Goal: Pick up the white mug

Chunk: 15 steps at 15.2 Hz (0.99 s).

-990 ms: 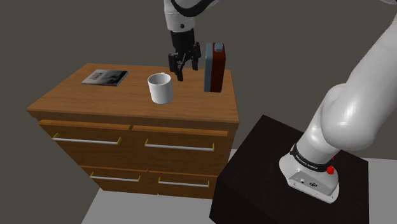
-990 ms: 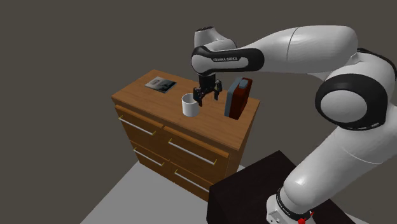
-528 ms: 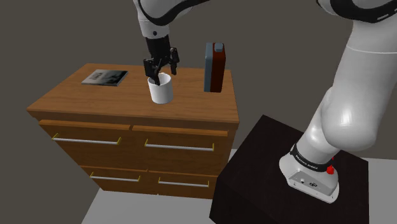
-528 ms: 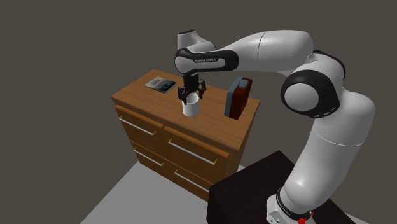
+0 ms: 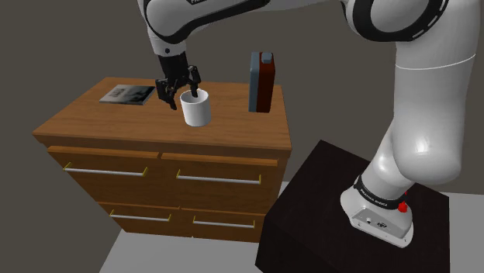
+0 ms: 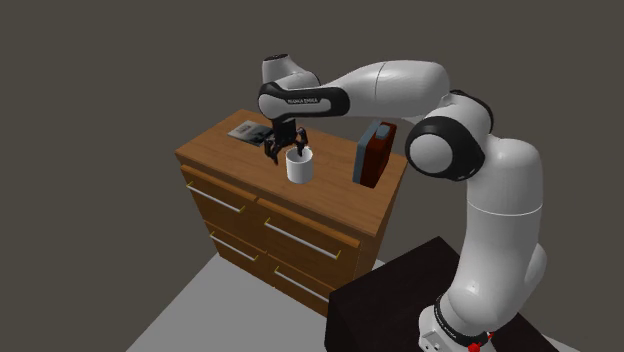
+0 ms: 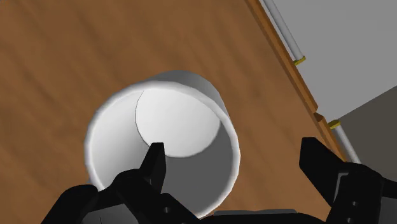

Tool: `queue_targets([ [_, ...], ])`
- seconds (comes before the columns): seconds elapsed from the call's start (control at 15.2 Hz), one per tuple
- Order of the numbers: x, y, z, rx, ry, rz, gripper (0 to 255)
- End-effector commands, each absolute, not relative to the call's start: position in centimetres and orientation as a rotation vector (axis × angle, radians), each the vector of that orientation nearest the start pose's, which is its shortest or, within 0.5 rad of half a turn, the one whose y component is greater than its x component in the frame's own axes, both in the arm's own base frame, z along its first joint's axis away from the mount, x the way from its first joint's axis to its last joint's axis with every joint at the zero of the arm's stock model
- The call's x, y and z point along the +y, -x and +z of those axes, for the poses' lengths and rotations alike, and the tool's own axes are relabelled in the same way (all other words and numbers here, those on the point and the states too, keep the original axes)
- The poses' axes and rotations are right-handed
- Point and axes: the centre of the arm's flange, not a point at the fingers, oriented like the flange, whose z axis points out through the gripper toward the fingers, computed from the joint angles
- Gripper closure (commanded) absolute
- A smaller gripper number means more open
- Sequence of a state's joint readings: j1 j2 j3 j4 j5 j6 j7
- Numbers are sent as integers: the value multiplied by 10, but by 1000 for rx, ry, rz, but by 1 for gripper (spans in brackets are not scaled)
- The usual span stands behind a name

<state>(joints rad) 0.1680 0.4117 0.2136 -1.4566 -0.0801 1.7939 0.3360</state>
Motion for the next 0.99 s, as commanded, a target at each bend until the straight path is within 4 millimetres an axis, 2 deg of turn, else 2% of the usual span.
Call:
queue_targets([
  [0.0, 225, -635, 437, -81, 3154, 99, 0],
  [0.2, 225, -635, 418, -81, 3154, 99, 0],
  [0.33, 225, -635, 418, -81, 3154, 99, 0],
  [0.4, 225, -635, 419, -81, 3154, 99, 255],
  [0.92, 225, -635, 419, -81, 3154, 99, 255],
])
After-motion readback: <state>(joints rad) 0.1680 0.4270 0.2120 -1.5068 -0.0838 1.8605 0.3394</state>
